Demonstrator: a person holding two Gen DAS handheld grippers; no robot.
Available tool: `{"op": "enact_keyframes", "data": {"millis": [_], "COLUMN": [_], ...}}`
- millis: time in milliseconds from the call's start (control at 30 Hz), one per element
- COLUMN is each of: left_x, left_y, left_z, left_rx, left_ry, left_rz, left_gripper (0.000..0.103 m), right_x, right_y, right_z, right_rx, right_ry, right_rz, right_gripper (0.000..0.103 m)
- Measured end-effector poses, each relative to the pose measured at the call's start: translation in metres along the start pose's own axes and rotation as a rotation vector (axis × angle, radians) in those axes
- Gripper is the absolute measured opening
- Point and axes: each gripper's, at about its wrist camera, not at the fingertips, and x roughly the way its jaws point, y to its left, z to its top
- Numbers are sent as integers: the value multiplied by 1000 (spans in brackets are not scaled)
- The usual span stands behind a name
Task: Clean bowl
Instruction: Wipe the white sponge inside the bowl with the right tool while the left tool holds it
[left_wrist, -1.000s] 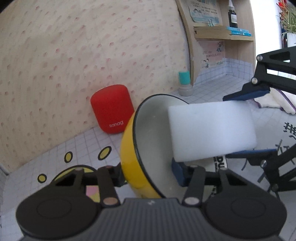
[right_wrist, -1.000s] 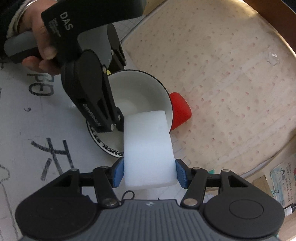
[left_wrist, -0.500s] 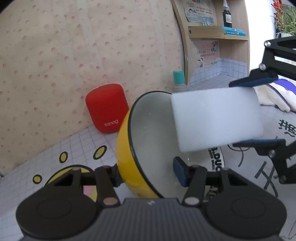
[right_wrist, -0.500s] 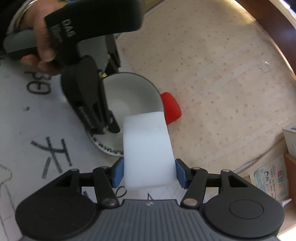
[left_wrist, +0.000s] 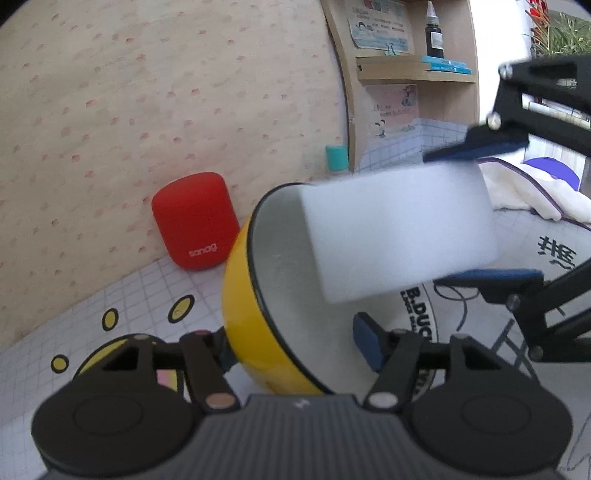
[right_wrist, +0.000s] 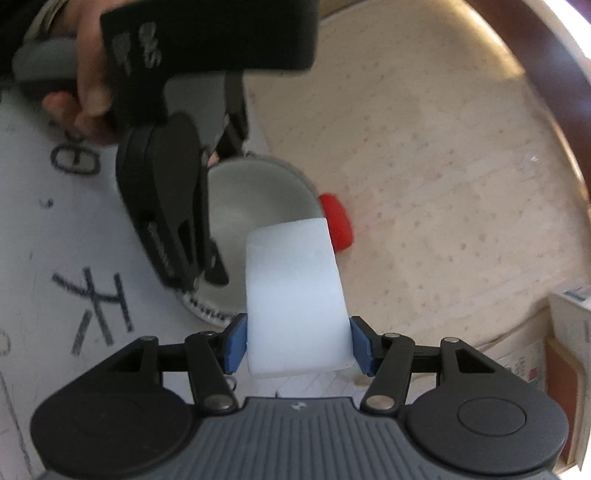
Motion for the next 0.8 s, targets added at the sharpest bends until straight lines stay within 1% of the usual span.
{"op": "enact_keyframes", "data": {"millis": [133, 267, 367, 500, 567, 667, 800], "left_x": [-3, -2, -5, -6, -5, -4, -2], "left_y": [3, 13, 18, 22, 24, 21, 16], "left_z": [1, 3, 4, 5, 4, 3, 2], "left_rx": [-18, -66, -82, -84, -92, -77, -55], "left_ry": [-21, -15, -37, -45, -36, -27, -17], "left_rz": [37, 51, 73, 84, 101, 88, 66], "left_gripper": [62, 59, 56, 57, 54, 56, 56], "right_x": [0, -3, -4, -2, 1, 0, 2], "right_y": [1, 2, -1, -8, -6, -1, -5], "right_z": [-3, -2, 1, 6, 6, 6, 2], "right_rx": [18, 19, 14, 47, 40, 28, 85], "right_ry": [16, 11, -6, -15, -5, -24, -25], "right_rz": [48, 71, 45, -9, -4, 28, 50], "right_gripper": [57, 57, 57, 57, 57, 56, 56]}}
